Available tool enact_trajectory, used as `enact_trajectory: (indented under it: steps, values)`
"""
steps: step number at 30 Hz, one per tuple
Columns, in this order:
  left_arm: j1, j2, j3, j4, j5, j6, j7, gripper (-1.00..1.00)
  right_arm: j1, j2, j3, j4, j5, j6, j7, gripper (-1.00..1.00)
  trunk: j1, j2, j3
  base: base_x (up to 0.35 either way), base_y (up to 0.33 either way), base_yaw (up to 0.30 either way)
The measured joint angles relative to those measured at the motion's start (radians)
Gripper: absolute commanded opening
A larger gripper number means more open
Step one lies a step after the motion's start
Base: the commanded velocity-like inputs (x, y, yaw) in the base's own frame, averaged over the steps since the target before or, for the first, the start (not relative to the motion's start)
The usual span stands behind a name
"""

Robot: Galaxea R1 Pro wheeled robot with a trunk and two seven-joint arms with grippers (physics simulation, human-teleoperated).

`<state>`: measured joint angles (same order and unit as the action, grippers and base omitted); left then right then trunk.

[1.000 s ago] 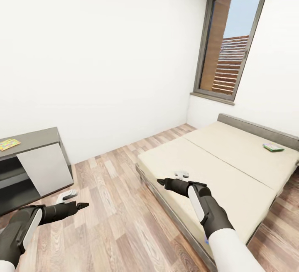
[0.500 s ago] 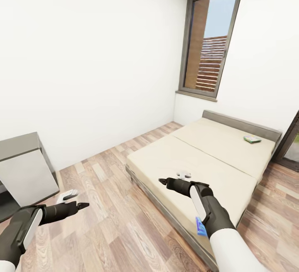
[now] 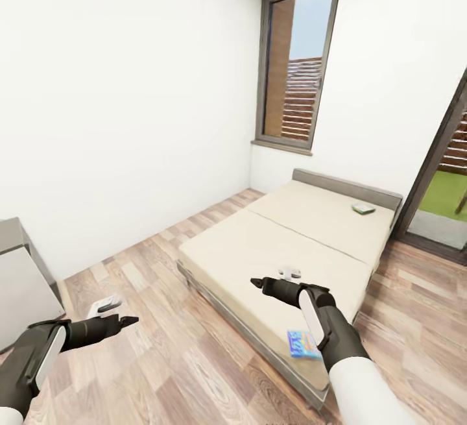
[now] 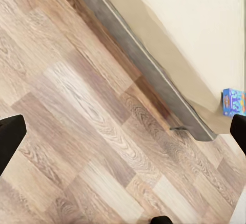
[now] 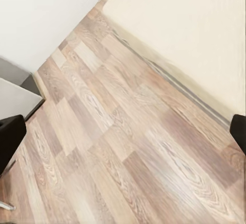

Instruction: Put all the toys in the child's room - the three board games (two on the bed and one on the table), the two jigsaw puzzles on the table, and the tennis ball on the table - inside the toy box on the table in the child's room.

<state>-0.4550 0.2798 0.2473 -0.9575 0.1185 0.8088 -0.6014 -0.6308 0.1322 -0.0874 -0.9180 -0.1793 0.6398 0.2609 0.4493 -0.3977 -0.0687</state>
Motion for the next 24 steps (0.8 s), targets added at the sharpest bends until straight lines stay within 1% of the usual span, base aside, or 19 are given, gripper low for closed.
enact_trajectory:
  steps: [10,24]
  values:
    - [0.000,0.002,0.001,-0.001,-0.002,-0.001,0.000,1.00,0.000,0.000,-0.007,0.000,0.000,0.000,-0.001,1.00,0.000,0.000,0.000,0.000,0.000,-0.246]
    - [0.000,0.001,0.000,0.000,-0.003,-0.001,0.000,1.00,0.000,-0.001,-0.008,-0.003,0.001,0.000,-0.003,1.00,0.000,0.000,0.000,0.000,0.013,-0.246]
